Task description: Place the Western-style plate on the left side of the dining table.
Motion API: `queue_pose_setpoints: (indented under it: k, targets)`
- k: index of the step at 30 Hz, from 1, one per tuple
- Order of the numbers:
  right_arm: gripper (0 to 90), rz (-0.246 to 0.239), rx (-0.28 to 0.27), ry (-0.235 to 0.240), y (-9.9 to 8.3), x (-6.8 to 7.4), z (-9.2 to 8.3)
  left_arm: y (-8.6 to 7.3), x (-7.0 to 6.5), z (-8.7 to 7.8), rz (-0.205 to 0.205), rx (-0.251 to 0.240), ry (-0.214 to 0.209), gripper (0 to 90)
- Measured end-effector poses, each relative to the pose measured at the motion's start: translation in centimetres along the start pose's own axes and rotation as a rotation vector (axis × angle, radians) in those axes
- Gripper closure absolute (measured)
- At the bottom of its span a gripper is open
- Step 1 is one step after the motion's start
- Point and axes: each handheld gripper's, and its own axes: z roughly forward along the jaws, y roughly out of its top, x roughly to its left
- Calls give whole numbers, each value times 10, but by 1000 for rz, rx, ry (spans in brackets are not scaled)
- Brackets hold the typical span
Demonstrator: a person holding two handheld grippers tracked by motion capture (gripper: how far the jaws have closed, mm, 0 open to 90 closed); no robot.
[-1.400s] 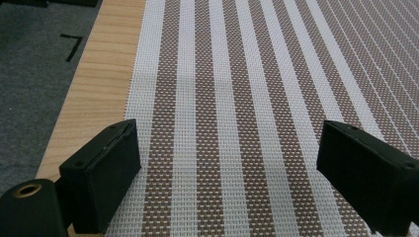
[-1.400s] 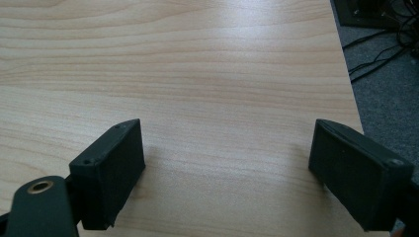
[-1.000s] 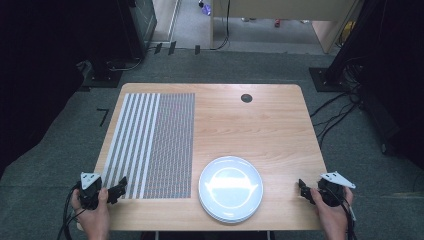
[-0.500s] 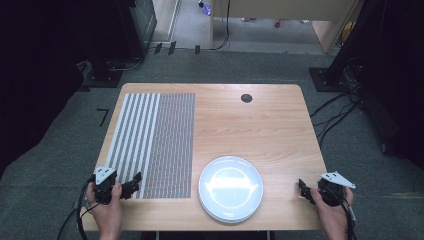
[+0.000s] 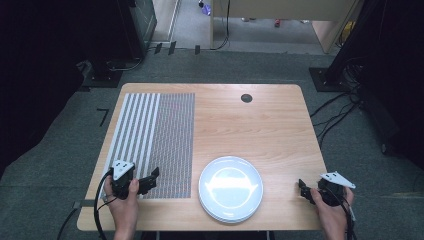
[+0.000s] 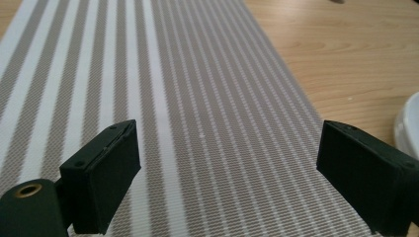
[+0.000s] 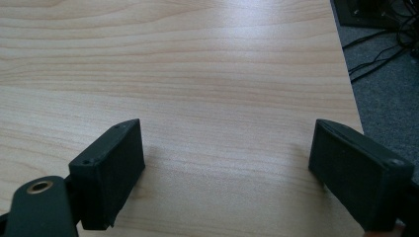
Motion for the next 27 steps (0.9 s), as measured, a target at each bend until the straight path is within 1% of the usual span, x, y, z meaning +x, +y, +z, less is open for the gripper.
queue_pose_setpoints:
  k: [3,7,10,11,13,21,24,26,27]
  targets:
    - [132,0,0,0,0,0,0,2,-13,6,23,8,-22,94]
    - [132,0,0,0,0,0,0,3,-28,13,31,15,-50,95]
    - [132,0,0,0,0,0,0,5,-36,16,18,5,-70,95]
    - [132,0,0,0,0,0,0,6,-40,17,24,7,-82,95]
    - [133,0,0,0,0,0,0,7,-44,18,39,5,-87,95]
    - [137,0,0,0,0,0,0,5,-47,20,32,6,-122,95]
    - [138,0,-1,-1,0,0,0,1,-52,21,38,16,-139,96]
    - [140,8,-2,-10,0,0,0,-1,-55,23,46,25,-148,95]
    - [142,20,-6,-16,0,0,0,-2,-57,23,47,30,-154,96]
